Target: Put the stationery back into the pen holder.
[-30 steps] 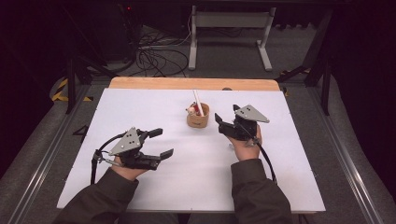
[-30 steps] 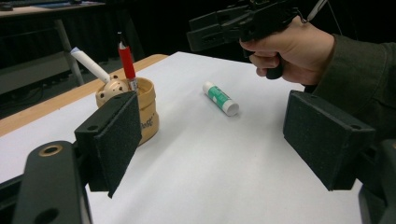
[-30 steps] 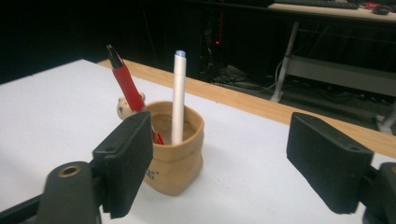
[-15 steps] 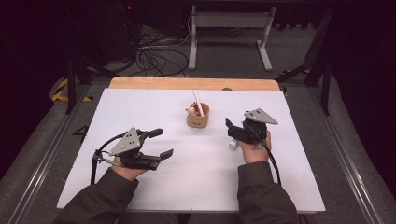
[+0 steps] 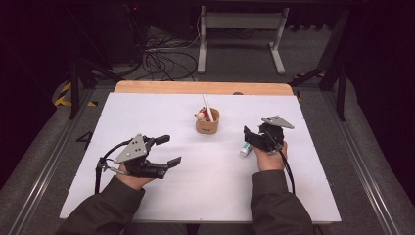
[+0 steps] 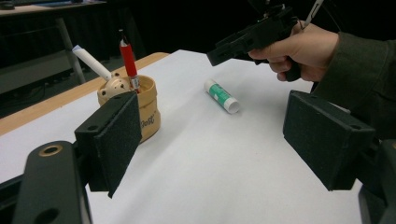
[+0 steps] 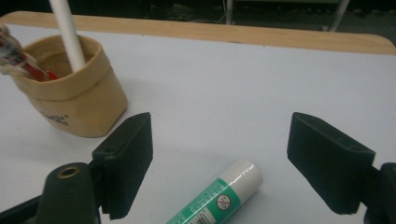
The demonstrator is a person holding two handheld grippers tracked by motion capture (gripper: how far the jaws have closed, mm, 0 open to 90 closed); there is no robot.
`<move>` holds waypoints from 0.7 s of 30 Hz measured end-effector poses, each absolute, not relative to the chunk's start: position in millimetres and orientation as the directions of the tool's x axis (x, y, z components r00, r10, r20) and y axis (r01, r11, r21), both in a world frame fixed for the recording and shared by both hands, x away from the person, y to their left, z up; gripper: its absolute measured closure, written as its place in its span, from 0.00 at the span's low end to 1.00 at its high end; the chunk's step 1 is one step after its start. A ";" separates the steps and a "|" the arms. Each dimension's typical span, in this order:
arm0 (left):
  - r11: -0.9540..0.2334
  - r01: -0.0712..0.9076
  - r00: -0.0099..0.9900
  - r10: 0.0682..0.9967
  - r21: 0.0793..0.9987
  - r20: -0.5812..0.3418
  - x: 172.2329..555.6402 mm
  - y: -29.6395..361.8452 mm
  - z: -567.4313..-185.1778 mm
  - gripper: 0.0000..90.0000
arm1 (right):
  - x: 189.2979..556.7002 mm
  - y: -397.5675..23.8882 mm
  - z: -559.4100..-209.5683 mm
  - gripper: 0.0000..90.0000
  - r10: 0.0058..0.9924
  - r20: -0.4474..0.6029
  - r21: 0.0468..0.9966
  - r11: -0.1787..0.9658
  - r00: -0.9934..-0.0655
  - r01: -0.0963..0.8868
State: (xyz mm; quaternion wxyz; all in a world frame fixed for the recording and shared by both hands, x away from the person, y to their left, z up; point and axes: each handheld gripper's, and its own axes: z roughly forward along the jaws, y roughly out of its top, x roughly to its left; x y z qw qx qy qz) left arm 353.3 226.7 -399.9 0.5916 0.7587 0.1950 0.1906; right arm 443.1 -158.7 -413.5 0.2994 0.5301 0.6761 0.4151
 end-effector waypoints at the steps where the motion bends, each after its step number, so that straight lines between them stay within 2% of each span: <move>1: -0.223 0.075 0.853 0.520 0.972 0.054 353.1 226.6 -400.1 0.23 | 444.1 -158.7 -414.7 0.26 0.967 0.037 0.875 0.090 -0.251 0.476; 13: -0.224 0.078 0.853 0.520 0.972 0.051 352.7 226.0 -400.2 0.23 | 455.4 -157.9 -428.5 0.30 0.983 0.042 0.834 0.064 -0.179 0.547; 21: -0.223 0.078 0.853 0.520 0.972 0.051 352.8 226.7 -400.0 0.23 | 461.3 -157.7 -436.3 0.38 0.989 0.072 0.805 0.018 -0.128 0.593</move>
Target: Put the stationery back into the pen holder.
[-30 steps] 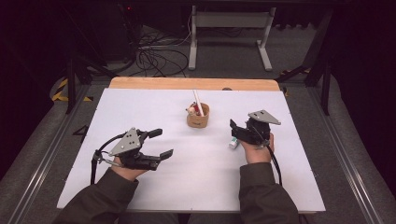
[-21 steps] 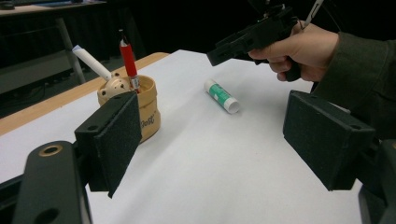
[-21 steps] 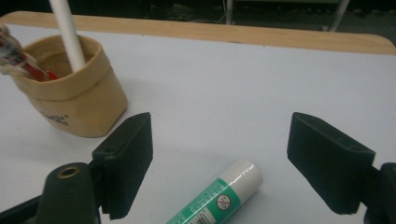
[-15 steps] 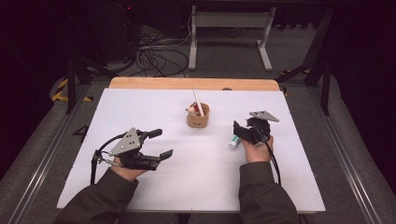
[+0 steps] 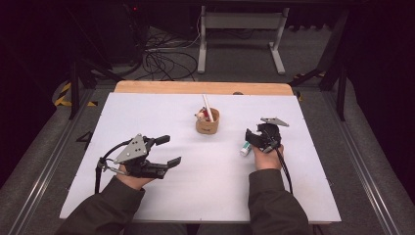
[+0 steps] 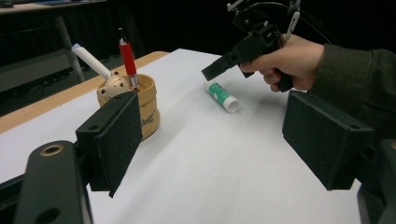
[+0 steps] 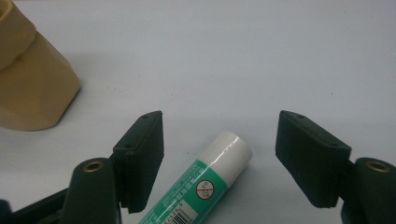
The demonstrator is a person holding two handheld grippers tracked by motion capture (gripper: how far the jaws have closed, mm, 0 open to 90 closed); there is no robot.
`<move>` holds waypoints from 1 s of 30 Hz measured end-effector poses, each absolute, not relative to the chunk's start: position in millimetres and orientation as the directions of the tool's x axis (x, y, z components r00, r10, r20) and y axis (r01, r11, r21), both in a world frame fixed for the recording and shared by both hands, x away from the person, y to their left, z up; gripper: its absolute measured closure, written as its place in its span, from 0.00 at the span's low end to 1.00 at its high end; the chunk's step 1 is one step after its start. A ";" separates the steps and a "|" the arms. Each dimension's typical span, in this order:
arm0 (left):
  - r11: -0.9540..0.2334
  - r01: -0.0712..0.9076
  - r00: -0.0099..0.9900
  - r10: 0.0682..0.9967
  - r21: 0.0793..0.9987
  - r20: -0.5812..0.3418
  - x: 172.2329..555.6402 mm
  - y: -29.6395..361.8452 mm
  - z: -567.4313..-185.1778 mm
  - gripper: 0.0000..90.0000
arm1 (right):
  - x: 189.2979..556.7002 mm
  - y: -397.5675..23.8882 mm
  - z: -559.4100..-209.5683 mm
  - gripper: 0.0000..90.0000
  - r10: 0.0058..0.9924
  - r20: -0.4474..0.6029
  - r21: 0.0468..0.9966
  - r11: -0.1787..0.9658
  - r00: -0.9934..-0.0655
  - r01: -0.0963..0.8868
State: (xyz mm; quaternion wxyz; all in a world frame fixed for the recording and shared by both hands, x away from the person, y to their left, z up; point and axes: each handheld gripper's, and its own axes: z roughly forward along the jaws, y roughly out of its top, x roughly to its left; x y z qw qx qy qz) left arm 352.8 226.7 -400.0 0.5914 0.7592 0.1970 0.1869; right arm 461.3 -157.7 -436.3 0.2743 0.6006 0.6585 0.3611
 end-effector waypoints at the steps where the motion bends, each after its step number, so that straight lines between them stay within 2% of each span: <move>1: -0.223 0.078 0.853 0.520 0.972 0.051 352.8 226.5 -400.1 0.23 | 462.0 -157.6 -437.4 0.38 0.989 0.074 0.801 0.017 -0.126 0.598; 30: -0.215 0.066 0.853 0.519 0.974 0.057 352.3 229.8 -397.4 0.24 | 473.0 -152.8 -455.4 0.47 0.991 0.121 0.744 -0.056 -0.052 0.666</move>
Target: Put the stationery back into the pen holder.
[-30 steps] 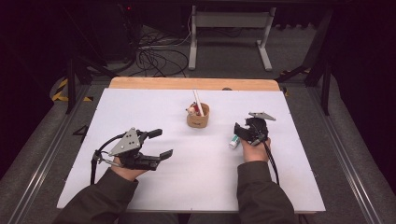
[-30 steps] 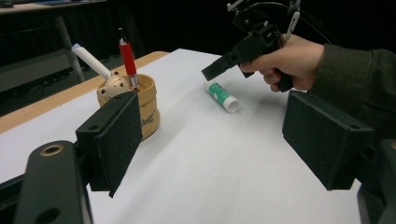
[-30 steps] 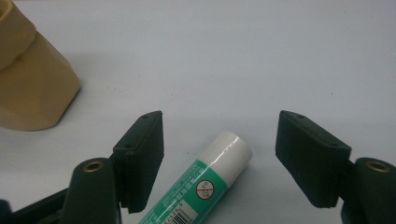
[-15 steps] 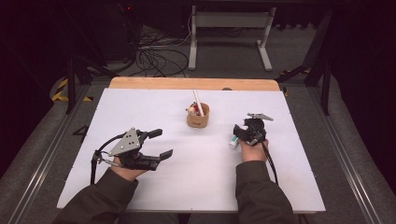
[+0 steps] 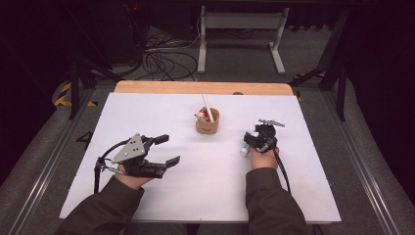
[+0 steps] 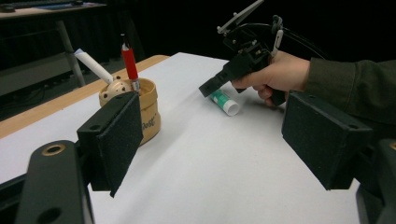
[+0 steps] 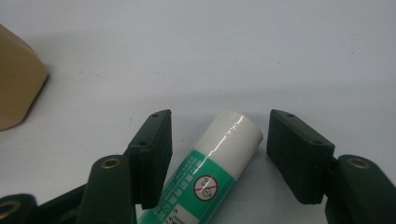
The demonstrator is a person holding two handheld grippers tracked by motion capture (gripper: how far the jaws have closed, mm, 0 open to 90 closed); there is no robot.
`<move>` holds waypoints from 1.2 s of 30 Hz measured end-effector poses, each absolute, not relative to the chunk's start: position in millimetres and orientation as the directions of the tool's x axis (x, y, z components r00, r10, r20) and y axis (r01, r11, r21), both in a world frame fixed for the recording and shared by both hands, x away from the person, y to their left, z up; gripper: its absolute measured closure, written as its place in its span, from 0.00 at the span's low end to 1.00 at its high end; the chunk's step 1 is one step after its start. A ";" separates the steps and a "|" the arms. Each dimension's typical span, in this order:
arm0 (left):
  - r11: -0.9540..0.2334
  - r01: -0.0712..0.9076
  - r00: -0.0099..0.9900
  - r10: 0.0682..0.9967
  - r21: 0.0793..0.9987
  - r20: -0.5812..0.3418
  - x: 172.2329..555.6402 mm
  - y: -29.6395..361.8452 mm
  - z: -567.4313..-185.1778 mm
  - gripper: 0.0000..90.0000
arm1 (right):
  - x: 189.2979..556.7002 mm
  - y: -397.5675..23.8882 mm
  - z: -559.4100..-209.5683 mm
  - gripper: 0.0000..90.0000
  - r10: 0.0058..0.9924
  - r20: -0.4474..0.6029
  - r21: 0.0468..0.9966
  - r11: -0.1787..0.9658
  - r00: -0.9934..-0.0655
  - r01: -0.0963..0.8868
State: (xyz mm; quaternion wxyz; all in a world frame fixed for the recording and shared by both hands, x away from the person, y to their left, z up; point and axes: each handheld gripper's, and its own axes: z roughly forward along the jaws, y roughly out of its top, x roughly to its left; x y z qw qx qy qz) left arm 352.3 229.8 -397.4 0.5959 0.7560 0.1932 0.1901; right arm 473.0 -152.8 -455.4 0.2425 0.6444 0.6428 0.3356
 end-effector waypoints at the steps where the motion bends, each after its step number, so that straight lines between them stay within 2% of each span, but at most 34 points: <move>1: -0.214 0.069 0.854 0.517 0.974 0.053 352.1 229.7 -397.4 0.24 | 473.2 -152.6 -455.8 0.47 0.991 0.121 0.743 -0.058 -0.049 0.667; 20: -0.202 0.068 0.858 0.512 0.977 0.046 351.1 231.5 -394.3 0.24 | 476.0 -150.5 -456.0 0.57 0.993 0.113 0.728 -0.067 -0.023 0.682; 36: -0.211 0.070 0.859 0.510 0.975 0.049 351.1 230.6 -394.9 0.25 | 477.1 -150.8 -453.8 0.61 0.993 0.082 0.714 -0.003 -0.079 0.700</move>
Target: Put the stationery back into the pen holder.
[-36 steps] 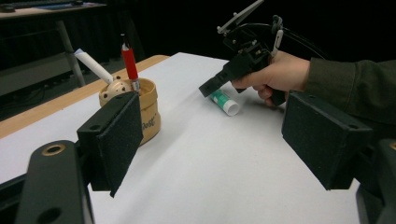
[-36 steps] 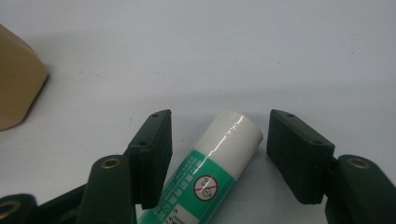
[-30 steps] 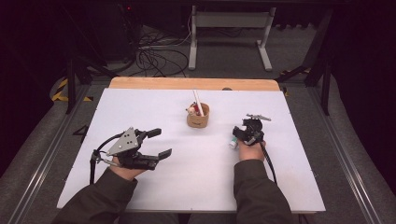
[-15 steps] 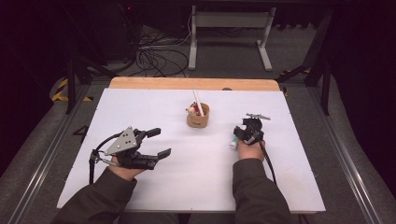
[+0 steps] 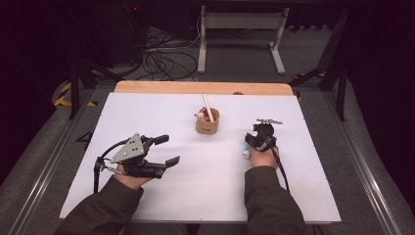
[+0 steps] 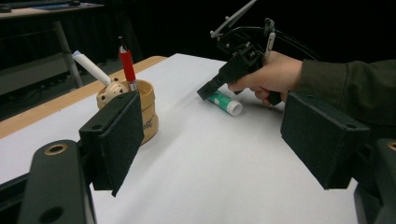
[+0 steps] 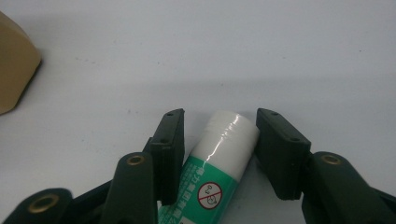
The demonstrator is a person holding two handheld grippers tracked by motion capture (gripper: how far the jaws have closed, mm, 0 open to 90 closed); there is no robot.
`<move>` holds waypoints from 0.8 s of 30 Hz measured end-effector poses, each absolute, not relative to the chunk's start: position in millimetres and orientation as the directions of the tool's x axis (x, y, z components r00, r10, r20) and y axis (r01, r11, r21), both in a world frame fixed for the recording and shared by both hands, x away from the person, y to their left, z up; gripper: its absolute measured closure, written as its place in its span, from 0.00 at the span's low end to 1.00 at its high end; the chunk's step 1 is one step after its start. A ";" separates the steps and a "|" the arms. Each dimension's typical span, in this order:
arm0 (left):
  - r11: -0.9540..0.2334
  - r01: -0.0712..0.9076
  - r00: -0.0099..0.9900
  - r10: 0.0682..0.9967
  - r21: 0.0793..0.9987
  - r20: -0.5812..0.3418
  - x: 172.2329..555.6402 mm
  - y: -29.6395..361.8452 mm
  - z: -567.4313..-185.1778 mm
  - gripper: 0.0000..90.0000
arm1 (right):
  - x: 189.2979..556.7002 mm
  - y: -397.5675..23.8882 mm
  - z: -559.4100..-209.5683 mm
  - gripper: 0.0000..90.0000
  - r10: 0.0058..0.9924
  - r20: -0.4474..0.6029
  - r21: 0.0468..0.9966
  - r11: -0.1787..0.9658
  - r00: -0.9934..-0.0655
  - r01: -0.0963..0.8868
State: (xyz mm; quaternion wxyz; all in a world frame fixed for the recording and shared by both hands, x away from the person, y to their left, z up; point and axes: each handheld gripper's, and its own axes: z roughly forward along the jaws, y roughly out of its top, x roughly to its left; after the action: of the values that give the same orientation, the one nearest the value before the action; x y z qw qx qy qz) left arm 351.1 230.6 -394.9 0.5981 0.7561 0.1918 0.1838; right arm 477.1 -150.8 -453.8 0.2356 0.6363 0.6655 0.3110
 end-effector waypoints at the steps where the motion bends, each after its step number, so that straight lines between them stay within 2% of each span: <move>1: -0.211 0.072 0.859 0.510 0.975 0.047 350.9 230.6 -395.0 0.25 | 477.2 -150.3 -453.6 0.61 0.993 0.081 0.713 0.001 -0.083 0.701; 18: -0.213 0.072 0.859 0.509 0.974 0.048 350.9 230.9 -394.8 0.25 | 478.1 -143.9 -450.5 0.72 0.984 0.035 0.695 0.103 -0.176 0.712; 24: -0.215 0.071 0.859 0.510 0.974 0.050 350.8 231.1 -394.8 0.25 | 478.0 -143.6 -450.3 0.73 0.981 0.036 0.695 0.112 -0.189 0.710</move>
State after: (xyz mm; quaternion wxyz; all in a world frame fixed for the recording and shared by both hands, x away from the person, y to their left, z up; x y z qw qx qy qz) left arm 350.8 231.1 -394.8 0.5964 0.7575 0.1916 0.1838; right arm 478.0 -143.6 -450.3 0.2260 0.5952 0.7105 0.2998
